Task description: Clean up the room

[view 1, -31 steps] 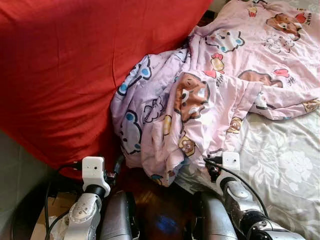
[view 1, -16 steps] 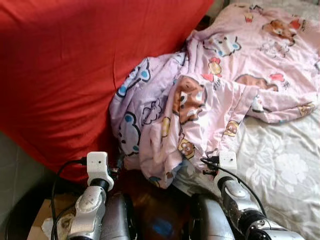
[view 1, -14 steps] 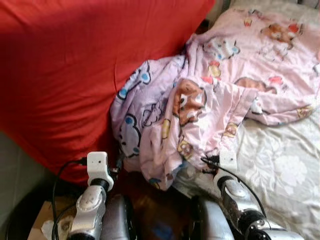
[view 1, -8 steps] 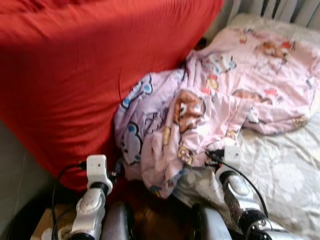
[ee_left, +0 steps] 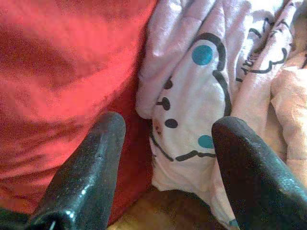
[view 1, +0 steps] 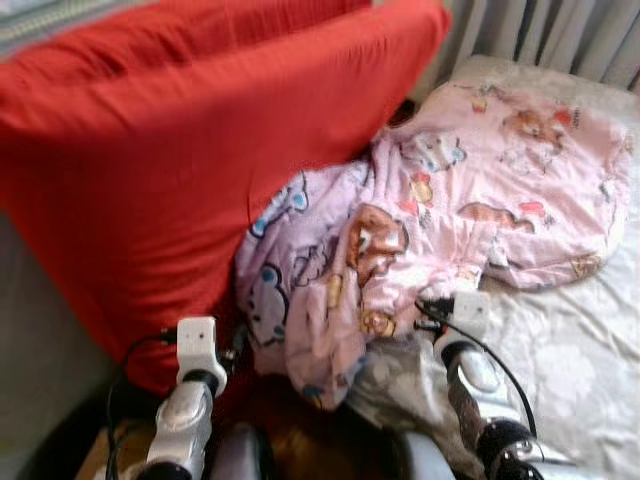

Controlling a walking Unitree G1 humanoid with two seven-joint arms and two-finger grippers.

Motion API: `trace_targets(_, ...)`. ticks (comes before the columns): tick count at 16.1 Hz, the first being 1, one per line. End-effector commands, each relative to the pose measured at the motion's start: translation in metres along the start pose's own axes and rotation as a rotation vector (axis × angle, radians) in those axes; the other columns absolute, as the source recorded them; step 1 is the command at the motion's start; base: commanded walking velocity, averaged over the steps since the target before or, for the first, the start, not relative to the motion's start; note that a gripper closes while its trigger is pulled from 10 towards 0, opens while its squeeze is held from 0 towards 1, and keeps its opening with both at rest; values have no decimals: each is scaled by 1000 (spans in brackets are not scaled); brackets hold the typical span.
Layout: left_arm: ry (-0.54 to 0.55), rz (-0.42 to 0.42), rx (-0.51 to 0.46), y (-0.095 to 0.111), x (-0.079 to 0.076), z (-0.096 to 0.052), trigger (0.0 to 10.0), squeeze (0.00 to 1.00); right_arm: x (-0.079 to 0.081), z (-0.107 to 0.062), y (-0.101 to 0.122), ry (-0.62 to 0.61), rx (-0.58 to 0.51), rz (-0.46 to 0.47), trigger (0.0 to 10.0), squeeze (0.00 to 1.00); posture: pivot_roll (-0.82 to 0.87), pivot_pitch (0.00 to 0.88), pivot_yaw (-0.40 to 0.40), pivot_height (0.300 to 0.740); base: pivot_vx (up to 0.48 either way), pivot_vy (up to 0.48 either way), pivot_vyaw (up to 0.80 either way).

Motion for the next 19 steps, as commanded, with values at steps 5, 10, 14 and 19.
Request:
trace_targets(5,75,62,175,-37,22,-14,10000,0,5,1,7,8,-35,14,10000,0,-65,27,-7,740,0,0,0)
trace_targets(10,161,48,323,-71,37,-35,10000,0,6,0,12,17,-86,30,10000,0,-79,2,-9,740,0,0,0)
trace_targets(14,226,52,413,-92,46,-51,10000,0,4,-3,10,-8,-106,54,10000,0,-86,0,-9,740,0,0,0)
trace_targets(19,233,70,467,-103,48,-61,10000,0,10,-3,10,5,-102,42,10000,0,-76,8,-6,740,0,0,0)
Point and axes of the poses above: a point about 5 cm out from each wrist's last joint towards the gripper, its own z axis pointing out of the wrist towards the gripper, its own y axis along the axis of the wrist's last joint, x = y × z, the point moved 3 cm from there along z, pointing out of the wrist towards the gripper, and after that the axes turned 14 degrees about -z, right-handed, at the moved point
